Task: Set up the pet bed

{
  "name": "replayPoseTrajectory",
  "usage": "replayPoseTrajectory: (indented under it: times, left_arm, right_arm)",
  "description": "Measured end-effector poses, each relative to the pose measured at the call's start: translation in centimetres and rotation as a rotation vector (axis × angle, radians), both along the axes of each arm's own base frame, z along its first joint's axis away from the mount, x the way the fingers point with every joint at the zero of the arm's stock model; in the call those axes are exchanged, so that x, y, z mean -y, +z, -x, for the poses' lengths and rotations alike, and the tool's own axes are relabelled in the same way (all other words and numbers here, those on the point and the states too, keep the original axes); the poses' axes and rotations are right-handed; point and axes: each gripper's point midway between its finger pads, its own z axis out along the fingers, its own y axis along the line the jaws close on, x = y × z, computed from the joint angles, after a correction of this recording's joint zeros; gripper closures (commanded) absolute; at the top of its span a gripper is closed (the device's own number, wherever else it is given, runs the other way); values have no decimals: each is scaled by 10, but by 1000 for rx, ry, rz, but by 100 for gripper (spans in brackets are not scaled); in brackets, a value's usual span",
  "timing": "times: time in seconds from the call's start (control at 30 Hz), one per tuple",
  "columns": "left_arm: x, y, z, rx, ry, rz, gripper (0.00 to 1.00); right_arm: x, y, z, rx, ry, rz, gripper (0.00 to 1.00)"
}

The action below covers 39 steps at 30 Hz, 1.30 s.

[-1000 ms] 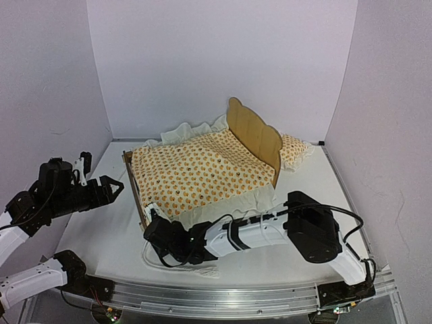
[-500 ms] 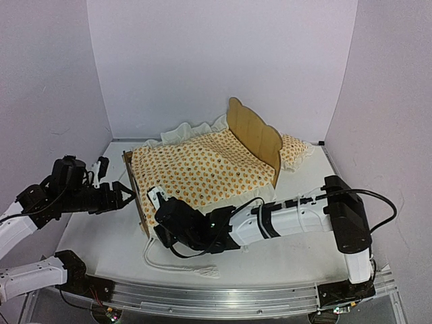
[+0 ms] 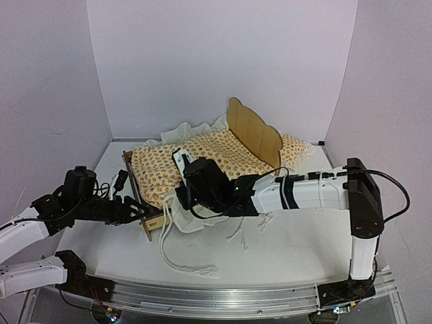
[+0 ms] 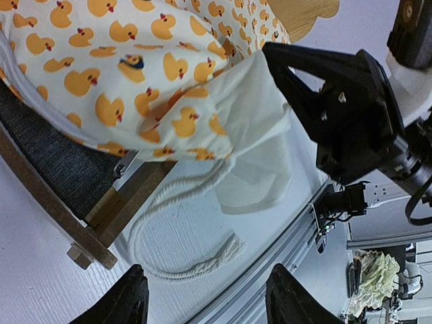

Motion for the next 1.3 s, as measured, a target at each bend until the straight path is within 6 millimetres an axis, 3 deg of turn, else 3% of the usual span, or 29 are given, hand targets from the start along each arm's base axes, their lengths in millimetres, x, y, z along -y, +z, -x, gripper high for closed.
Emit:
replayPoseTrajectory:
  times: [0.17,0.37,0.57,0.73,1.0,1.3]
  left_arm:
    - [7,-5,-5,0,-14,-17,53]
    - [36,-5,-21,14,-69,-56,54]
    - [56,-13,-22,30,-102,-76,58]
    - [80,-9,-17,73,-116,-51,64]
    - [114,-55,14,40,-115,-135,62]
    - [123,-106,-3,1,-17,-229,82]
  right_arm:
    - [16,0,-29,-7,-37,-1,100]
    - [23,10,-49,-7,-56,-18,100]
    - [32,29,-76,-3,-73,-55,100]
    - [50,28,-101,-24,-107,-62,100]
    - [61,21,-111,-63,-113,-59,100]
    - [57,18,-106,-84,-91,-59,100]
